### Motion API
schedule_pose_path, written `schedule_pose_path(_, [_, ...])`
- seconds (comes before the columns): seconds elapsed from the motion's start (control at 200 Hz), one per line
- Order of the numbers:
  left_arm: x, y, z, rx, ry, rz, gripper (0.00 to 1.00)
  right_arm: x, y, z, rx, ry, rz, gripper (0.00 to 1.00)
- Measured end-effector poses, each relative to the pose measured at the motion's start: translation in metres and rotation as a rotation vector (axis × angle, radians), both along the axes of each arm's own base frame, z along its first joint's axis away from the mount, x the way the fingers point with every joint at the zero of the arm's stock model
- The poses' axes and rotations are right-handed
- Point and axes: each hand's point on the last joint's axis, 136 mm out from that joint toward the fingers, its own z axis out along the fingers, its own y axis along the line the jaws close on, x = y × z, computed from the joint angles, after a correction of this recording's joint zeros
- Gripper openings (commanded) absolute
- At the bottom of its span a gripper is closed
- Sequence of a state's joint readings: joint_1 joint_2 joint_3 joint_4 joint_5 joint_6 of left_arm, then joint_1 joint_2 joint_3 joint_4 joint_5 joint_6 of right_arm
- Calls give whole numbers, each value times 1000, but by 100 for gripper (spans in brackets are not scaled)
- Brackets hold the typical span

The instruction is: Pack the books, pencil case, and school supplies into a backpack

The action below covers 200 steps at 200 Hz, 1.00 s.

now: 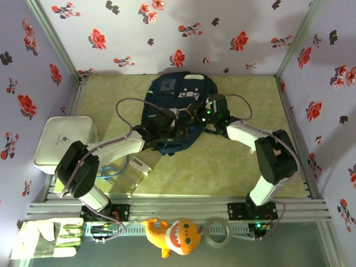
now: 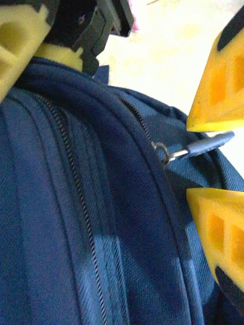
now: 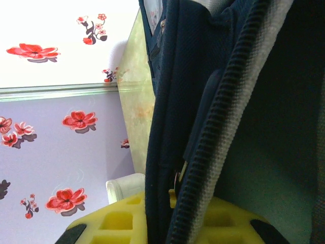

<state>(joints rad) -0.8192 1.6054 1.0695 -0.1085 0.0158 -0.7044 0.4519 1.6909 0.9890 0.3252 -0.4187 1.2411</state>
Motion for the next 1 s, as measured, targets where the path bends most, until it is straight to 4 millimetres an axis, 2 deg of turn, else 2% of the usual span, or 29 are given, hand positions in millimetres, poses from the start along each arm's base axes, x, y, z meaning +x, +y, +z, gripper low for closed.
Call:
schedule_pose_path(0.28, [3,1,1,18,-32,1,0,1,-2,-2,-11,3,-12,8])
schedule_pose_path(0.51, [2,10,-1,50,-72,-31,0,5,-7,-3,-17,0,-28,7])
schedule_pose_path(0.645, [5,29,-2,67,-94,-33,0,6,-15,-1,-29,-2,-38,6])
schedule_pose_path(0.775, [6,48,-12,77,-92,-31,0,4,-24,1,-53,-10,-49,6])
schedule_pose_path(0.86, [4,55,-22,91,-89,-56,0,3,-30,1,-69,-12,-60,10])
schedule_pose_path(1.0, [1,50,-19,80,-114,-132,0,-6,-39,-4,-77,-4,-86,28])
